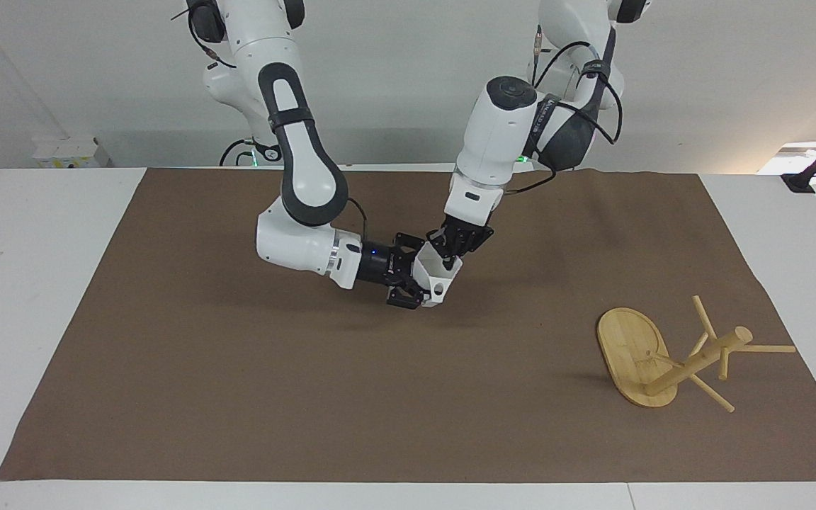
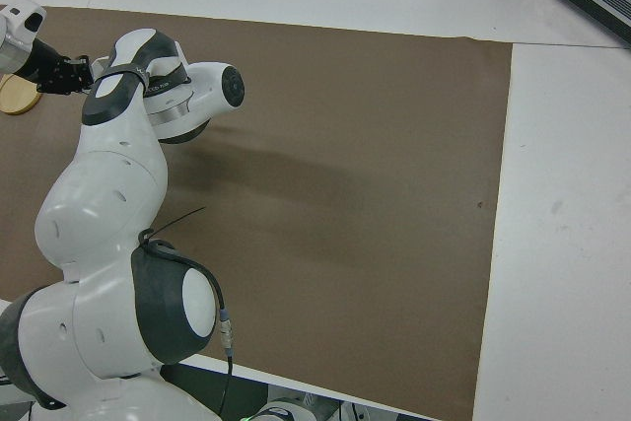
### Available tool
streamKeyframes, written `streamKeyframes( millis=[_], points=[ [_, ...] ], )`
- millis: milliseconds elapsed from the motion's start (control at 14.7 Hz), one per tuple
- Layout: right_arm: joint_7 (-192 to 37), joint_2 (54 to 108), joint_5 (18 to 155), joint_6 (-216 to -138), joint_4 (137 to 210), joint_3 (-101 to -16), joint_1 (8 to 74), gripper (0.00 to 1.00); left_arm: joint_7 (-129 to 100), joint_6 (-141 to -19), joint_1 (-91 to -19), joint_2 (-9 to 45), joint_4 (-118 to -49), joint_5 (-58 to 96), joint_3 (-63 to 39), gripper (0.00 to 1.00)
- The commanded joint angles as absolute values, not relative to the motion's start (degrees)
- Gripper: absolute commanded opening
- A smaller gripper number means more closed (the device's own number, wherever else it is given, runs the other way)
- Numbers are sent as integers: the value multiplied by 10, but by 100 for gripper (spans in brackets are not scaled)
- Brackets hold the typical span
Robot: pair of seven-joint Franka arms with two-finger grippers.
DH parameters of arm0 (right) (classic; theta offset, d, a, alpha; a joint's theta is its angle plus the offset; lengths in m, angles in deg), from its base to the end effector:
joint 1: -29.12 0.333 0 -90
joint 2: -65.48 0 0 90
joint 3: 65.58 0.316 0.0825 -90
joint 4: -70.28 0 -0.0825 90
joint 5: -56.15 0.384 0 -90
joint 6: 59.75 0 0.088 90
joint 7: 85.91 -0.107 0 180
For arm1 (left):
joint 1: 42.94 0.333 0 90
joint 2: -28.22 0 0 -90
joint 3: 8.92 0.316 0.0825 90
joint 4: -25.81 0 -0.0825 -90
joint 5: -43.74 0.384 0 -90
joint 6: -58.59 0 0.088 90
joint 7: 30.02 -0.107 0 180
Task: Hang cup on rack
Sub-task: 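Carry the mug toward the left gripper while the left gripper reaches it, then grasp the mug with the left gripper while the right gripper releases it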
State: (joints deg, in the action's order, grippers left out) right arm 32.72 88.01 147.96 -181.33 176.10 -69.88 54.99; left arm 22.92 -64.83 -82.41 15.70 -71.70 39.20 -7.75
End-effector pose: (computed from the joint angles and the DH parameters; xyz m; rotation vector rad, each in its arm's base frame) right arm 0.5892 0.2856 0.3389 -1.5735 -1.3158 -1.0307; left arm 0.5063 -0.4052 0.4860 2.8924 0.4230 0.1702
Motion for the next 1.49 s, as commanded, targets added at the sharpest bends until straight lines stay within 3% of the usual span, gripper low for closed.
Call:
streamKeyframes(
  millis=[0, 68, 136, 204, 543, 747, 951, 1086, 1426],
  points=[
    [321, 873, 1485, -1811, 1767, -698, 546, 29, 219, -674, -826, 164, -731, 393, -67, 0],
    [321, 873, 1485, -1811, 1767, -698, 544, 39, 219, -674, -825, 164, -731, 395, -66, 0],
    [322, 873, 1485, -1811, 1767, -698, 543, 55, 219, -674, -823, 163, -731, 397, -65, 0],
    [325, 873, 1485, -1810, 1767, -698, 541, 100, 219, -674, -818, 163, -731, 398, -64, 0],
    [323, 850, 1483, -1818, 1775, -699, 540, 100, 221, -718, -773, 159, -739, 417, -64, 0],
    [327, 844, 1439, -1794, 1775, -702, 496, 100, 250, -827, -743, 162, -792, 417, -62, 0],
    [320, 843, 1287, -1678, 1765, -702, 391, 100, 288, -989, -713, 173, -875, 417, -56, 0],
    [286, 812, 1178, -1643, 1764, -704, 331, 100, 293, -1082, -689, 184, -934, 417, -57, 0],
    [30, 730, 872, -1565, 1736, -703, 246, 100, 298, -1121, -632, 194, -971, 416, -57, 0]
  ],
)
